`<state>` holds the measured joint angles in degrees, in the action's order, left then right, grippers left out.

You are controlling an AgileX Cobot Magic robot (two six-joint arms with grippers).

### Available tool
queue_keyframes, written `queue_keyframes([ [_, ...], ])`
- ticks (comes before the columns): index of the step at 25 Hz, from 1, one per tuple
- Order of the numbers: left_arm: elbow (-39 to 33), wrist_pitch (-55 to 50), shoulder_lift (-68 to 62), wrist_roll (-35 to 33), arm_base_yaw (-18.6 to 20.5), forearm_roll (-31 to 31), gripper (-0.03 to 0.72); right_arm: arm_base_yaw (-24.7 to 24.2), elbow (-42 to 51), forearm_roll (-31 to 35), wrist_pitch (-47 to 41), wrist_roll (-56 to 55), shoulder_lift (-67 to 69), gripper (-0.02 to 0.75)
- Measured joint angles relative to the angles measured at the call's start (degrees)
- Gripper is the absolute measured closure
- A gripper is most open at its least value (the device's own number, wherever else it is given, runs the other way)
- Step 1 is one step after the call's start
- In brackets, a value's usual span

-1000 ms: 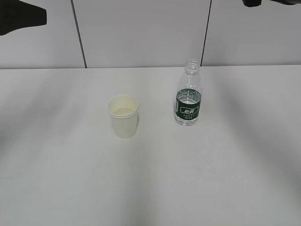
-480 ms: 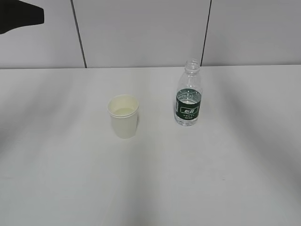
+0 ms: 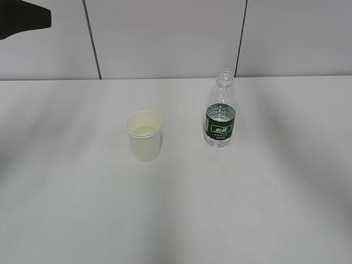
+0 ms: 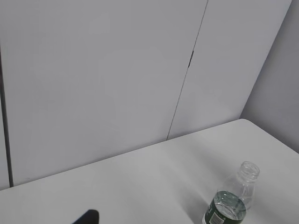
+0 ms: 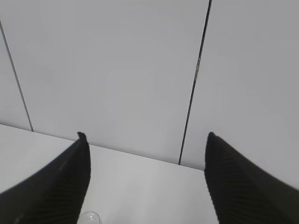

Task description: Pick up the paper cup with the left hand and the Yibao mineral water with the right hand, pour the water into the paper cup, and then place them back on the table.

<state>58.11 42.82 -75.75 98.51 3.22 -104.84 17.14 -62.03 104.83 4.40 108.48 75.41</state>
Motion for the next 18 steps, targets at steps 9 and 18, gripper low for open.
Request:
queue_keyframes([
  [9, 0.0, 0.0, 0.0, 0.0, 0.0, 0.0, 0.236, 0.0, 0.0, 0.0, 0.0, 0.0, 0.0, 0.146],
  [18, 0.0, 0.0, 0.0, -0.4, -0.1, 0.2, 0.236, 0.0, 0.0, 0.0, 0.0, 0.0, 0.0, 0.146],
])
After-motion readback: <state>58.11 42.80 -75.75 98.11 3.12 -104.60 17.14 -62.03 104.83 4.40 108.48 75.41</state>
